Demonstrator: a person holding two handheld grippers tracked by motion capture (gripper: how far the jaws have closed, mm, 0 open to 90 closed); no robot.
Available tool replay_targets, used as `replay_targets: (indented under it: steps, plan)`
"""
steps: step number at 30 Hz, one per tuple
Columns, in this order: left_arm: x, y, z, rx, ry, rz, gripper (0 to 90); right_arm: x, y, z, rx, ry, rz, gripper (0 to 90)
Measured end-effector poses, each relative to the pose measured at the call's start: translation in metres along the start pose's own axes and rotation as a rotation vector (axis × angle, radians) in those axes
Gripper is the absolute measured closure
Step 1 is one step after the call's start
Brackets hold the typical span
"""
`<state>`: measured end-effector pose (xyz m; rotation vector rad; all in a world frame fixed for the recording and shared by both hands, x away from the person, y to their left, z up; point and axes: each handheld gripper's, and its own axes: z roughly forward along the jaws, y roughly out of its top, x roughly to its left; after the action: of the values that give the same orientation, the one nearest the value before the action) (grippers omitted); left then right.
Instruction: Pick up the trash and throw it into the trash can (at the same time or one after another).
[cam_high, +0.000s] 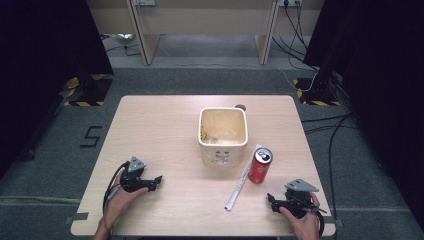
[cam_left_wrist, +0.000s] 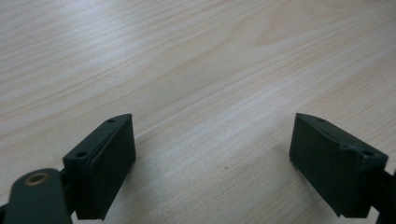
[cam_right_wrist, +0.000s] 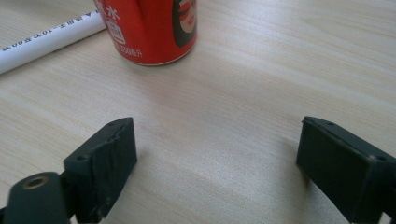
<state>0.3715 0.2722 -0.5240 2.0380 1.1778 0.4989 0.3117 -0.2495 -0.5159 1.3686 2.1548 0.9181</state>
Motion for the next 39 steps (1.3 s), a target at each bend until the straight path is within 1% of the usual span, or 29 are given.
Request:
replay_targets:
  steps: [2, 4, 6, 8, 11, 17, 22, 24, 31, 39]
  plan:
    - [0.0, 0.0, 0.0, 0.0, 0.0, 0.0, 13.5, 0.0, 0.0, 0.0, -0.005, 0.016, -0.013, 15.3]
    - [0.0, 0.0, 0.0, 0.0, 0.0, 0.0, 13.4, 0.0, 0.0, -0.001, -0.013, 0.017, -0.017, 15.4]
    - [0.0, 0.0, 0.0, 0.0, 0.0, 0.0, 13.5, 0.001, 0.0, -0.002, -0.025, 0.025, -0.008, 15.4]
    - [0.0, 0.0, 0.0, 0.0, 0.0, 0.0, 13.5, 0.001, 0.001, -0.004, -0.034, 0.025, -0.006, 15.4]
    - [0.0, 0.0, 0.0, 0.0, 0.0, 0.0, 13.5, 0.002, 0.004, -0.009, -0.063, 0.026, -0.006, 15.4]
    - [0.0, 0.0, 0.0, 0.0, 0.0, 0.0, 13.5, 0.006, 0.011, -0.017, -0.095, 0.029, -0.019, 15.4]
    - [0.0, 0.0, 0.0, 0.001, 0.0, 0.0, 13.5, 0.01, 0.017, -0.022, -0.109, 0.033, -0.034, 15.4]
    - [0.0, 0.0, 0.0, 0.0, 0.0, 0.0, 13.5, 0.011, 0.019, -0.023, -0.114, 0.039, -0.049, 15.4]
    - [0.0, 0.0, 0.0, 0.0, 0.0, 0.0, 13.5, 0.015, 0.028, -0.026, -0.136, 0.04, -0.055, 15.4]
    - [0.0, 0.0, 0.0, 0.0, 0.0, 0.0, 13.5, 0.019, 0.04, -0.024, -0.156, 0.047, -0.066, 15.4]
